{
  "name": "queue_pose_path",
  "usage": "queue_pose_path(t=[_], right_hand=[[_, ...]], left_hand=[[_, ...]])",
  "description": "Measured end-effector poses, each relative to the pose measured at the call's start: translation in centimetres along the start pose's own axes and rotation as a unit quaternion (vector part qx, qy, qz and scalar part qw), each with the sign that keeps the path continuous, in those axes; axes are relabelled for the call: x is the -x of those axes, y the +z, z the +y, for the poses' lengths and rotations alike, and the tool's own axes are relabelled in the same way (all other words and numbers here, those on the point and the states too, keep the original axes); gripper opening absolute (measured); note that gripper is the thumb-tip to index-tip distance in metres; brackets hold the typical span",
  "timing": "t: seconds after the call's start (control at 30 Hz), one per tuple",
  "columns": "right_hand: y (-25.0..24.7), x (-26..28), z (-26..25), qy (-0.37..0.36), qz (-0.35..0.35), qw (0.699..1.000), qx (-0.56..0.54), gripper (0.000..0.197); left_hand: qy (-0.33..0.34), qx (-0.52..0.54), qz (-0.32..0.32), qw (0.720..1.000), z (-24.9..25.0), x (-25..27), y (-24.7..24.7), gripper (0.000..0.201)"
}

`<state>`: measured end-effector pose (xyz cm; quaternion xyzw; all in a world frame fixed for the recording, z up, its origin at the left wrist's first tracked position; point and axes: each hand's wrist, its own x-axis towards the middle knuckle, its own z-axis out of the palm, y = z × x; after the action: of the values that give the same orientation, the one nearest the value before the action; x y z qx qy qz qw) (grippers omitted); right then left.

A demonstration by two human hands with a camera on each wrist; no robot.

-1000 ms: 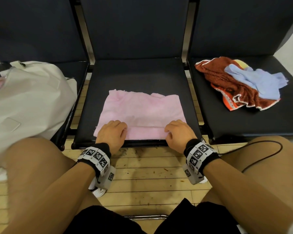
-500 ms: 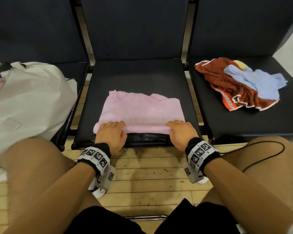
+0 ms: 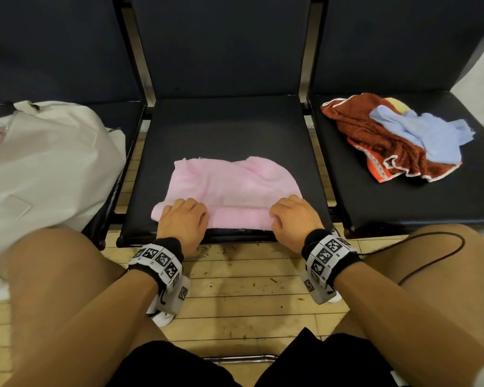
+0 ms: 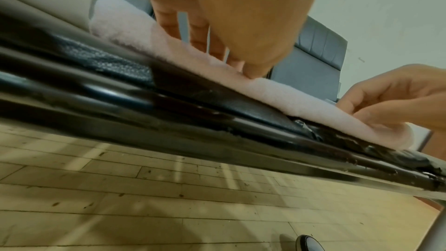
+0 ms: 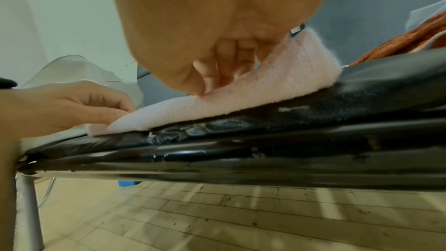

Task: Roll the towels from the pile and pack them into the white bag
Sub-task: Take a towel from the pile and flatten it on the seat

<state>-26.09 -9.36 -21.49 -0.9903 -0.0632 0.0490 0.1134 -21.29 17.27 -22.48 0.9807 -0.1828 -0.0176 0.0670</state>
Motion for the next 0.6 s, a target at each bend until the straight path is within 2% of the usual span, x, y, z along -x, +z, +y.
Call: queue_pose_path(t=[0.23, 0.47, 0.6], right_hand=[[-0.1, 0.1, -0.3, 0.032, -0.065, 0.997, 0.012, 0.042], [-0.2, -0.1, 0.4, 0.044, -0.049, 0.997, 0.028, 0.044], [-0.9, 0.0, 0.6, 0.068, -0.043, 0.997, -0.002, 0.037]], left_hand=[[-0.010, 0.018, -0.030, 0.999, 0.0, 0.4, 0.1, 0.044], [-0.023, 0.002, 0.000, 1.000, -0.3, -0.2, -0.6, 0.026], [-0.039, 0.011, -0.040, 0.998, -0.1, 0.1, -1.0, 0.029]])
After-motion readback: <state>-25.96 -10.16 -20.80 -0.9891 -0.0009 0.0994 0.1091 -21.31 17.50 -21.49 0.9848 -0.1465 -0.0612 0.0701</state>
